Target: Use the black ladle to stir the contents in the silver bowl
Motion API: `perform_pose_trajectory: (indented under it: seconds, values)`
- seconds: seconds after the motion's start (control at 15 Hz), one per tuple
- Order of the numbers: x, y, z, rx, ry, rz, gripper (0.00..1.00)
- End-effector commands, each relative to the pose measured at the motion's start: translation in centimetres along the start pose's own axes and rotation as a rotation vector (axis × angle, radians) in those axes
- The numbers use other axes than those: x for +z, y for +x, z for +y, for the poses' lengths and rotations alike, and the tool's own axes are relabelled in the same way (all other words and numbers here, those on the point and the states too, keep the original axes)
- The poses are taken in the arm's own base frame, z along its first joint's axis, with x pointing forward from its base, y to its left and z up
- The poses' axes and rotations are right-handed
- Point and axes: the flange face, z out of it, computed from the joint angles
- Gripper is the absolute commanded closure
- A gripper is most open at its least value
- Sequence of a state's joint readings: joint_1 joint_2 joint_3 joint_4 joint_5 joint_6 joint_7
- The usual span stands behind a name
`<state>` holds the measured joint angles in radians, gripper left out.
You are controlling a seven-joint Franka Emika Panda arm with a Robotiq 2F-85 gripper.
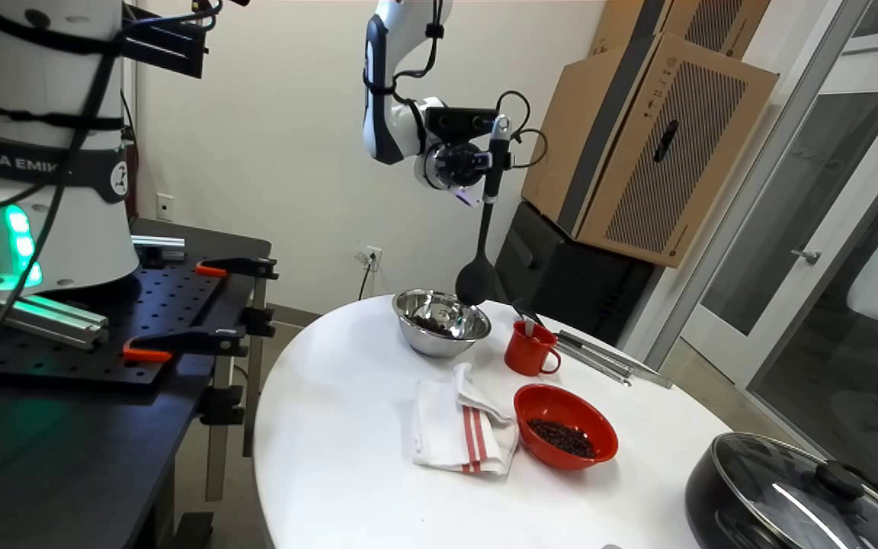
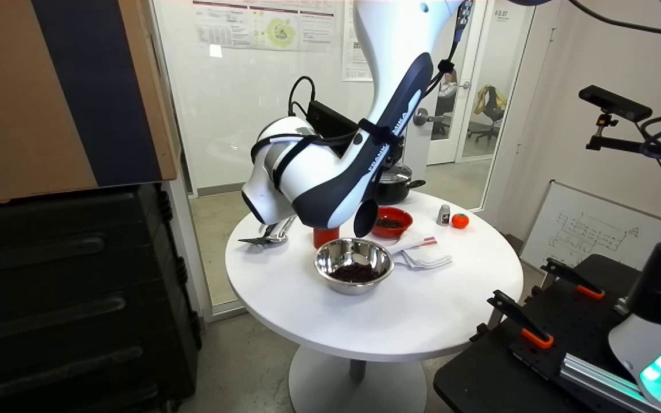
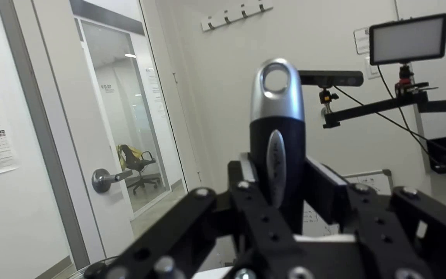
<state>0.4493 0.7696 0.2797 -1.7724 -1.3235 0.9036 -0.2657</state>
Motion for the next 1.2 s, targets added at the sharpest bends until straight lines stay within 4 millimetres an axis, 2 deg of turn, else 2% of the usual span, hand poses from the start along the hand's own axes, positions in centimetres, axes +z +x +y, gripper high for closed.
perform_pose_trajectory:
  seconds: [0.0, 0.47, 0.8, 1.0, 1.13]
  values:
    - [0.1, -1.5, -0.2, -0.028, -0.072, -0.085, 0.92]
    - [0.6, -2.2, 0.4, -0.024, -0.106, -0.076, 0.92]
    - [1.0, -2.5, 0.4, -0.141, -0.159, -0.084, 0.92]
    - [2.9, -2.6, 0.8, -0.165, -0.124, -0.080, 0.92]
    - [5.6, -2.3, 1.0, -0.162, -0.044, -0.064, 0.92]
